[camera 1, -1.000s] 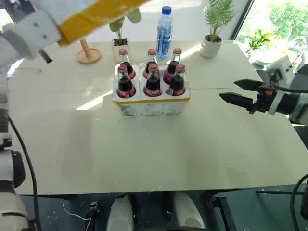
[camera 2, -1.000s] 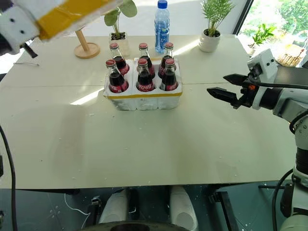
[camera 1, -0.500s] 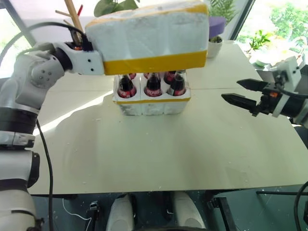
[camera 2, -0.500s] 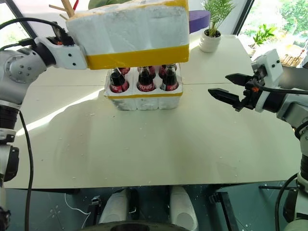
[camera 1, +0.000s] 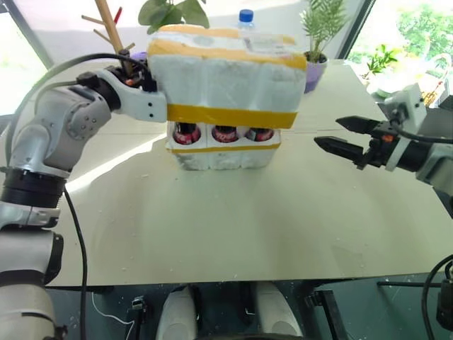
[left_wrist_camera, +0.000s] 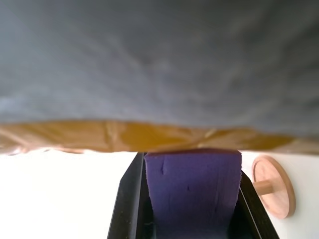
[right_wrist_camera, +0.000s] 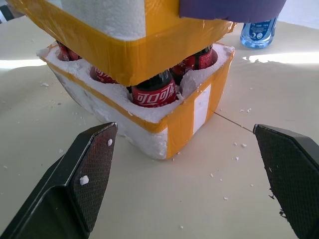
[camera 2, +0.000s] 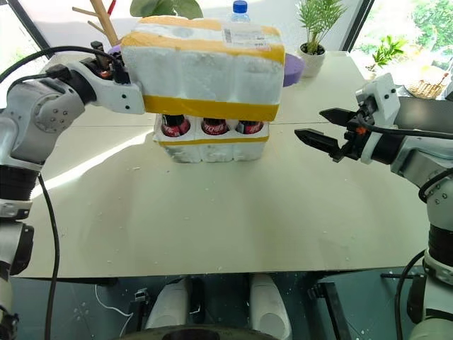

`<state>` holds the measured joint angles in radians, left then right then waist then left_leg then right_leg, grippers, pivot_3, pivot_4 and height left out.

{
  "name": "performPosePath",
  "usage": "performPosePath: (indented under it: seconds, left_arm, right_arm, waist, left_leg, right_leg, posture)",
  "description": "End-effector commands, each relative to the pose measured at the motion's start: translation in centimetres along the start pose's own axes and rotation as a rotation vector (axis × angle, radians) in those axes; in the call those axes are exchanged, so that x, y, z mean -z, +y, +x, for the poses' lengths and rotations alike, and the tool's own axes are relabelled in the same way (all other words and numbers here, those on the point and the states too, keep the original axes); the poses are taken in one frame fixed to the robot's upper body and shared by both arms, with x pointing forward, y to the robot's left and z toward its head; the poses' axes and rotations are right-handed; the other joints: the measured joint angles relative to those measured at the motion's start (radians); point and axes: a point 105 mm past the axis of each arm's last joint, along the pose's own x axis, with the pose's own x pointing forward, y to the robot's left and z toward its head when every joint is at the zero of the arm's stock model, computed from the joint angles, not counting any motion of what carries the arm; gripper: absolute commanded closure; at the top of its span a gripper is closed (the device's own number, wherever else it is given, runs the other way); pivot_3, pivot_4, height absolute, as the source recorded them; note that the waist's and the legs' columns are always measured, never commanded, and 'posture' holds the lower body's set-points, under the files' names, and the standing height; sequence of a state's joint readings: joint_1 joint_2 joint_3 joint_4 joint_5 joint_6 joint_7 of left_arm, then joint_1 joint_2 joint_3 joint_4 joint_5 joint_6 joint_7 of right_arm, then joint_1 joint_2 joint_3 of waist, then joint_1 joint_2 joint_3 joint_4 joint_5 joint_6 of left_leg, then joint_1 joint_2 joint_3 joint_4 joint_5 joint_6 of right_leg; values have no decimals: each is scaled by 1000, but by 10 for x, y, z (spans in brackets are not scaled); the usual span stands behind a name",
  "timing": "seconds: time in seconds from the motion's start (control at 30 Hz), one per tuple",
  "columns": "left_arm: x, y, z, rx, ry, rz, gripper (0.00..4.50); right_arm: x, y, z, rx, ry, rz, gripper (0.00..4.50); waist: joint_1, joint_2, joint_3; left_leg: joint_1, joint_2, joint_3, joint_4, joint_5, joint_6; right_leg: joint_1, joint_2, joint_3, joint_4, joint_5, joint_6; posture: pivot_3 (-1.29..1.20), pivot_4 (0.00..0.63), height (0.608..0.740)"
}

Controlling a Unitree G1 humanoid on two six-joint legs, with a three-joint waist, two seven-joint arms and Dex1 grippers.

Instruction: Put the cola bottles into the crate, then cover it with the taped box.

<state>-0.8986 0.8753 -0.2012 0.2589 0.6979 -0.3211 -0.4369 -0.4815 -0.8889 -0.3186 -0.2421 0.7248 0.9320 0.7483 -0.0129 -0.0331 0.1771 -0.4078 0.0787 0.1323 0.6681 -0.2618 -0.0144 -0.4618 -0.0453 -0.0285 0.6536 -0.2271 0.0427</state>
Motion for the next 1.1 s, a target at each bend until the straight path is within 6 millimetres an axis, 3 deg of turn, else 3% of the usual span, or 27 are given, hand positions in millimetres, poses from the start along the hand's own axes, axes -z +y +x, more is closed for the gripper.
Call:
performPosePath:
  seconds: [0.03, 0.07, 0.33, 0.47, 0.63, 0.73, 0.8, 0.87, 0.93, 1.1]
  left_arm:
    - [-3, 2, -7, -8, -17, 38, 4214]
    - [-5, -2, -8, 2, -21, 33, 4214]
    - [-16, -19, -22, 59, -52, 9, 81]
    - [-13, -30, -38, 92, -49, 8, 81]
    - [-15, -44, -79, 126, -46, -79, 81]
    - [-17, -48, -102, 134, -54, -238, 81]
    - [-10, -44, -110, 99, -10, -486, 81]
    - [6, -40, -118, 95, 17, -951, 81]
    - [13, -40, -125, 202, 10, -1330, 81]
    - [5, -5, -144, 396, -217, -1536, 81]
  right_arm:
    - [-14, 7, 1, -21, -39, -41, 0]
    - [-14, 8, 1, -23, -38, -41, 0]
    - [-12, 7, 2, -24, -33, -34, 0]
    - [-10, 7, 2, -23, -31, -30, 0]
    - [-5, 4, -1, -14, -19, -19, 0]
    - [-3, 3, -2, -18, -8, -19, 0]
    - [-3, 2, -2, -22, -5, -21, 0]
    - [-5, 1, 0, -39, -2, -30, 0]
    - [-8, 2, 2, -71, 2, -41, 0]
    - [-13, 8, 7, -168, 18, -67, 0]
  waist:
    - [0, 0, 0]
    - [1, 0, 0]
    - [3, 0, 0]
    - [0, 0, 0]
    - [-2, 0, 0]
    - [-1, 0, 0]
    - [5, 1, 0]
    - [8, 0, 0]
    - [4, 0, 0]
    - [-7, 0, 0]
  left_leg:
    - [0, 0, 0, 0, 0, 0]
    - [0, 0, 0, 0, 0, 0]
    - [0, 0, 0, 0, 0, 0]
    - [0, 0, 0, 0, 0, 0]
    - [1, 1, 0, -1, 0, 0]
    - [0, 1, 0, -1, 0, 0]
    - [1, 1, 0, 0, 0, 0]
    - [1, 1, 0, 0, 0, 0]
    - [1, 1, -1, 2, 0, 0]
    - [1, 1, -1, 1, 0, 0]
  right_leg:
    - [0, 0, 0, 0, 0, 0]
    - [0, 0, 0, 0, 0, 0]
    - [0, 0, 0, 0, 0, 0]
    - [0, 0, 0, 0, 0, 0]
    - [0, 0, 0, 0, 0, 0]
    - [0, -1, 0, 0, 0, 0]
    - [0, -1, 0, 0, 0, 0]
    - [1, -1, 0, -1, 0, 0]
    - [2, -1, 0, 0, 0, 0]
    - [2, 0, 0, 0, 0, 0]
  posture:
    - [0, 150, 740]
    - [0, 150, 740]
    - [0, 150, 740]
    - [0, 150, 740]
    - [0, 150, 740]
    - [0, 150, 740]
    - [0, 150, 740]
    - [0, 150, 740]
    - [0, 150, 740]
    - [0, 150, 740]
